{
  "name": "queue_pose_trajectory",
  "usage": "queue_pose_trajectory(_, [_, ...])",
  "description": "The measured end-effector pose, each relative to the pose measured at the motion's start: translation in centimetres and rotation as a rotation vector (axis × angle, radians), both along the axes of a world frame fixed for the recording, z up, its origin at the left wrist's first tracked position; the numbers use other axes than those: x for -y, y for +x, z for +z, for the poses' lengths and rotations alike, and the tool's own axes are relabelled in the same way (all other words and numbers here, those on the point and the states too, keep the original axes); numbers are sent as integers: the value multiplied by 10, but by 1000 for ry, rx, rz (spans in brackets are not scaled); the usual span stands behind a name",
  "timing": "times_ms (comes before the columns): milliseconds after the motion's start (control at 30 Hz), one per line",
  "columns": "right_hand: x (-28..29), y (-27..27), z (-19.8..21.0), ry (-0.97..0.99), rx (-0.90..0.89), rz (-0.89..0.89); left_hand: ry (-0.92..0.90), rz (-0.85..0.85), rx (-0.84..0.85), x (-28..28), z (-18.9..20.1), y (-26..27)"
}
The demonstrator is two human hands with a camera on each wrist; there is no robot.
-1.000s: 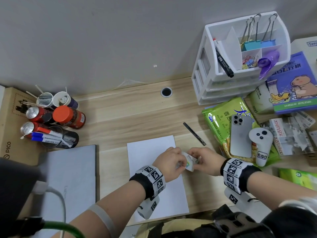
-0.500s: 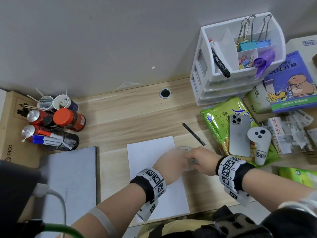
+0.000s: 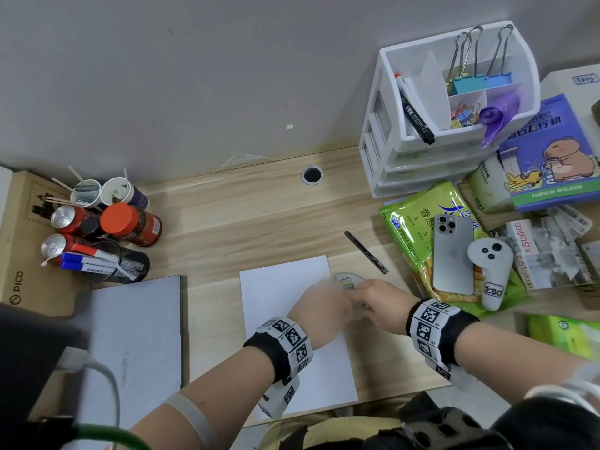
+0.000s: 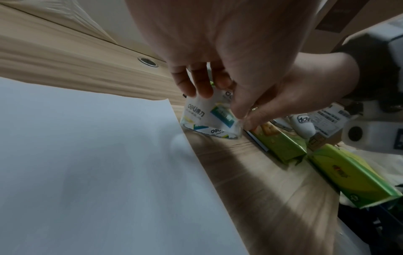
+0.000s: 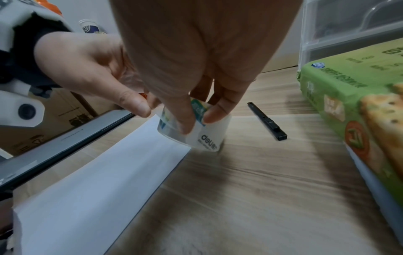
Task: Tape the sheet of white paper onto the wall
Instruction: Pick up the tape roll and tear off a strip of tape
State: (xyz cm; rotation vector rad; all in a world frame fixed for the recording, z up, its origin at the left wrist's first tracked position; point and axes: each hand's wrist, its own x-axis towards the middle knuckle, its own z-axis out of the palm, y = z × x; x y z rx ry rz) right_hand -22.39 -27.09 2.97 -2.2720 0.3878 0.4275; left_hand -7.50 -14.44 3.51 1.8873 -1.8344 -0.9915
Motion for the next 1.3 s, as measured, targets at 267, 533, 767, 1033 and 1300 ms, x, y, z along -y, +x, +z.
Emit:
queue_pose_trajectory(267, [0,-6,4,-22,-45,-59,44,-27,-44,6,9,0])
queue_pose_trajectory(533, [-8,-2,-2,-152,-112,25,78,-8,-33,2,7,-3])
queue_pose_trajectory(767, [-12,-1,-7,-276,-184,116,98,-8,-70,0,12,-4])
queue_pose_trajectory(1033, [-2,-10,-23,-383,-239,158,85,34,-183,-1,17,-8])
queue_pose_trajectory(1300, [12,-30,-7,-394,-205,142,10,128,-206,-6,30,11])
